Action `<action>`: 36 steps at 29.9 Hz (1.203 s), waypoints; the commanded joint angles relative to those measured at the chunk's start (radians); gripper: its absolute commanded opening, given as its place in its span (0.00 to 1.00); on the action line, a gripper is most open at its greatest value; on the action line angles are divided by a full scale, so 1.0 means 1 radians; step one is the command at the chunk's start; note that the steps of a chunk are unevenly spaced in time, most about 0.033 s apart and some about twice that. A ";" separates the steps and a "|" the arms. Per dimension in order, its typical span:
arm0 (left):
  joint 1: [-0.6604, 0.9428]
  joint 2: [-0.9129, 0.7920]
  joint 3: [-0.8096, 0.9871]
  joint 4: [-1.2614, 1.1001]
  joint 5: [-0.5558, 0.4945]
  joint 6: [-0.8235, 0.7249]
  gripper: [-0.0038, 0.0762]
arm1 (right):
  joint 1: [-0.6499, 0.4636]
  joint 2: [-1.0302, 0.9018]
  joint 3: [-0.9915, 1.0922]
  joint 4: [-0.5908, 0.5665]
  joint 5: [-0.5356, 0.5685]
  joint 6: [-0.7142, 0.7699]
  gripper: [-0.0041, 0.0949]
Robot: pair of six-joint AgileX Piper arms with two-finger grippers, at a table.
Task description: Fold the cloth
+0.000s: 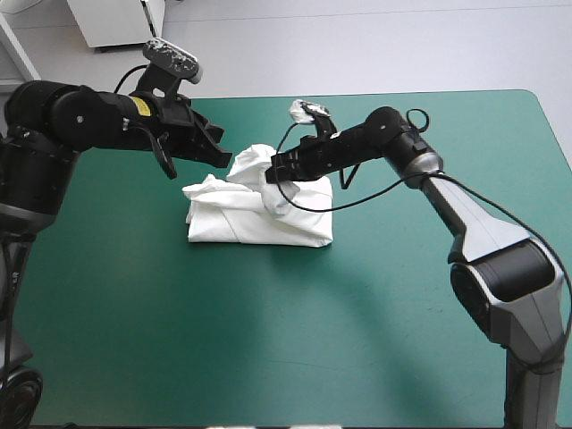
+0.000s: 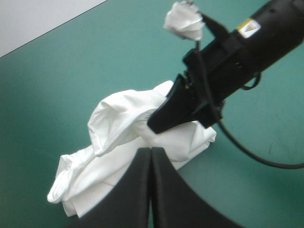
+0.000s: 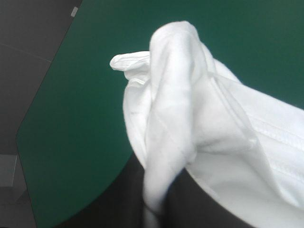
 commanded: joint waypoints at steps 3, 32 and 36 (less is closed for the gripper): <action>-0.002 -0.096 0.031 -0.018 0.028 -0.007 0.02 | 0.072 0.076 -0.199 0.064 -0.008 0.016 0.03; -0.002 -0.191 0.047 -0.041 0.028 -0.009 0.02 | -0.056 0.110 -0.632 -0.290 0.257 0.255 0.47; -0.002 -0.221 0.058 -0.041 0.028 -0.009 0.02 | -0.080 0.000 -0.556 -0.405 0.257 0.266 0.47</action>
